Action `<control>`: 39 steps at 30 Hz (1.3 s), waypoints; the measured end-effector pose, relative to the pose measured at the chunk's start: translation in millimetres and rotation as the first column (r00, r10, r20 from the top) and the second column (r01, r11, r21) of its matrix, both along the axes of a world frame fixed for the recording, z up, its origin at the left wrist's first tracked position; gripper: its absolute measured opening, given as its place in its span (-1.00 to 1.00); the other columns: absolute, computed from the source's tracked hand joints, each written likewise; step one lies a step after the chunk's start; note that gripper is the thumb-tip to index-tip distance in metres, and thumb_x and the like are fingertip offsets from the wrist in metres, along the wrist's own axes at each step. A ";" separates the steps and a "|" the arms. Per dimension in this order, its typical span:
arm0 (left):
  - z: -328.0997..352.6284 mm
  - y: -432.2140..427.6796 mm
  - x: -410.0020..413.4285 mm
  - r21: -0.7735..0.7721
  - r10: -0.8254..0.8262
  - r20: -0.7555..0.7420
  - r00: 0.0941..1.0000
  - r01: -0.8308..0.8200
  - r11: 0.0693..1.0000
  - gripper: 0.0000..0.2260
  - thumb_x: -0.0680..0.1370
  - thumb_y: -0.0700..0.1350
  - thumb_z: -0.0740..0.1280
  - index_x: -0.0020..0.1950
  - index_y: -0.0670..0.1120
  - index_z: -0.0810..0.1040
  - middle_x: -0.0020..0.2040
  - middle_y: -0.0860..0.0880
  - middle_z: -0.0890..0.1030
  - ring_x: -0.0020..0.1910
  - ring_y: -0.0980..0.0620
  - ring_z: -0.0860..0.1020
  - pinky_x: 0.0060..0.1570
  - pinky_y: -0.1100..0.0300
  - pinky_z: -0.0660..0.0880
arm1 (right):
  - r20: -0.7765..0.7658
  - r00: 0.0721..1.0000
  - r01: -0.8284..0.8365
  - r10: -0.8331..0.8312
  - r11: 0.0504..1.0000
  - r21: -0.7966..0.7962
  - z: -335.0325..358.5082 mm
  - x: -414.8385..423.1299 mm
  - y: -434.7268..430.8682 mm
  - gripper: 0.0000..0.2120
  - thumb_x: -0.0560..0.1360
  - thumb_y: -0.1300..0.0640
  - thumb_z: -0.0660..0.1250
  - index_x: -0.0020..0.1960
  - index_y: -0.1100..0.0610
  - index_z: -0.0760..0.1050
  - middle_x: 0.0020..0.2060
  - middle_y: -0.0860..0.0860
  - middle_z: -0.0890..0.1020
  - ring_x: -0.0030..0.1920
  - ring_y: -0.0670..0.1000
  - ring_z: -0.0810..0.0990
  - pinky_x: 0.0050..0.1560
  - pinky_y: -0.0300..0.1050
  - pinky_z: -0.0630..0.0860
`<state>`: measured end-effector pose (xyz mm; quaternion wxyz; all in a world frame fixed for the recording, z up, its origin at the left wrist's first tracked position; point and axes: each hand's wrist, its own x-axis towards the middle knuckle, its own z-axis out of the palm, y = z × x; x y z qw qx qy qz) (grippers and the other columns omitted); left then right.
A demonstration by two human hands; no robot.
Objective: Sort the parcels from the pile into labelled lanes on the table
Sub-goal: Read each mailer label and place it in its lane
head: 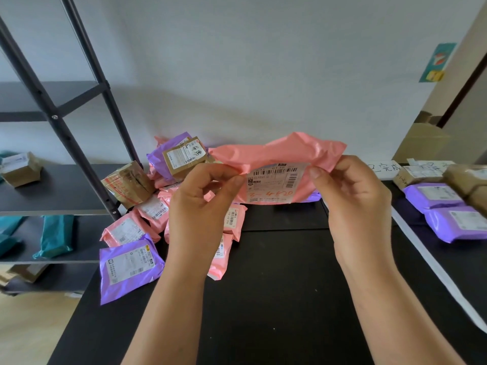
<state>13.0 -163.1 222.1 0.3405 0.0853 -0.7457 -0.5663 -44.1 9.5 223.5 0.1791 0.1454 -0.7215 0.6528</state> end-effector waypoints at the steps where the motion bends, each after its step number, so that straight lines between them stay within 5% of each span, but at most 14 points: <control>1: -0.3 -0.2 -0.4 0.004 0.003 -0.001 1.000 -0.003 1.000 -0.88 0.52 -0.13 0.44 -0.11 0.11 0.63 -0.13 0.18 0.66 -0.06 0.13 0.63 0.03 0.09 0.60 | -0.001 1.000 0.001 -0.001 1.000 0.001 -0.1 -0.3 -0.7 -0.96 0.51 0.06 0.37 -0.12 -0.03 0.57 -0.15 -0.07 0.69 0.00 0.03 0.66 0.02 0.02 0.57; 3: -0.1 0.2 0.3 0.023 0.011 0.002 1.000 -0.011 1.000 -0.92 0.52 -0.12 0.44 -0.11 0.07 0.63 -0.15 0.18 0.67 -0.09 0.16 0.63 0.00 0.17 0.60 | 0.005 1.000 0.006 -0.006 1.000 -0.003 0.2 0.5 -1.7 -0.92 0.54 0.11 0.40 -0.13 -0.01 0.58 -0.18 -0.06 0.68 -0.06 0.01 0.66 -0.07 -0.03 0.54; 8: -4.9 -2.6 -0.4 0.104 0.066 0.023 0.998 -0.068 0.992 -0.94 0.49 -0.08 0.48 -0.06 0.04 0.65 -0.14 0.14 0.68 -0.10 0.13 0.64 -0.04 0.20 0.59 | 0.055 0.998 0.034 -0.034 0.999 -0.003 1.5 1.2 1.1 -0.92 0.55 0.08 0.41 -0.11 0.04 0.62 -0.22 0.01 0.67 -0.13 0.16 0.63 -0.09 0.21 0.57; 15: -8.2 3.4 -2.0 0.104 0.049 0.175 0.983 -0.068 0.992 -0.88 0.44 0.06 0.49 -0.07 0.09 0.66 -0.16 0.21 0.64 -0.22 0.23 0.57 -0.19 0.29 0.55 | 0.276 0.961 0.077 -0.017 0.975 -0.209 4.9 -4.0 6.2 -0.93 0.55 0.13 0.40 -0.09 0.09 0.65 -0.17 -0.01 0.73 -0.13 0.01 0.70 -0.07 -0.02 0.60; 22: -4.6 9.6 -2.5 0.132 0.028 0.209 0.978 -0.056 0.990 -0.95 0.52 -0.02 0.44 -0.14 0.06 0.68 -0.23 0.22 0.66 -0.25 0.28 0.60 -0.28 0.42 0.50 | 0.362 0.928 -0.010 0.083 0.980 -0.199 8.4 -1.8 4.9 -0.90 0.56 0.08 0.37 -0.06 0.06 0.65 -0.13 -0.02 0.72 -0.04 0.06 0.70 0.07 0.09 0.59; 27: 3.5 8.9 -0.4 0.235 0.105 0.175 0.979 -0.145 0.961 -0.89 0.52 0.04 0.44 -0.14 0.03 0.69 -0.22 0.15 0.69 -0.22 0.17 0.65 -0.18 0.18 0.58 | 0.311 0.949 -0.051 0.062 0.998 -0.045 9.1 6.7 4.1 -0.86 0.50 -0.02 0.42 0.01 0.00 0.62 -0.12 -0.06 0.71 -0.05 -0.04 0.70 0.08 0.02 0.63; 33: 8.9 6.4 -2.3 0.337 0.096 0.236 0.967 -0.175 0.925 -0.85 0.49 0.05 0.47 -0.22 0.03 0.69 -0.26 0.15 0.69 -0.25 0.12 0.65 -0.15 0.09 0.60 | 0.291 0.957 -0.034 -0.001 0.993 0.113 6.4 10.1 6.3 -0.84 0.49 -0.04 0.43 -0.15 0.04 0.63 -0.22 -0.07 0.69 -0.12 -0.03 0.67 -0.09 -0.13 0.58; 36: 8.9 5.0 -2.8 0.423 0.010 0.295 0.956 -0.140 0.895 -0.83 0.46 0.03 0.50 -0.24 -0.04 0.69 -0.23 0.04 0.72 -0.19 -0.04 0.66 -0.02 -0.07 0.62 | 0.316 0.949 -0.034 0.000 0.994 0.100 6.6 10.5 9.9 -0.82 0.51 0.03 0.43 -0.22 0.09 0.62 -0.28 -0.10 0.68 -0.25 -0.13 0.63 -0.32 -0.39 0.46; 39: 9.5 1.9 -0.9 0.482 -0.087 0.318 0.944 -0.082 0.872 -0.85 0.47 -0.03 0.51 -0.16 -0.10 0.69 -0.18 -0.04 0.73 -0.21 -0.03 0.64 -0.01 -0.06 0.62 | 0.401 0.915 -0.044 0.034 0.999 0.016 8.9 9.7 13.4 -0.75 0.51 0.07 0.44 -0.32 0.10 0.56 -0.35 -0.10 0.68 -0.33 -0.16 0.60 -0.36 -0.35 0.46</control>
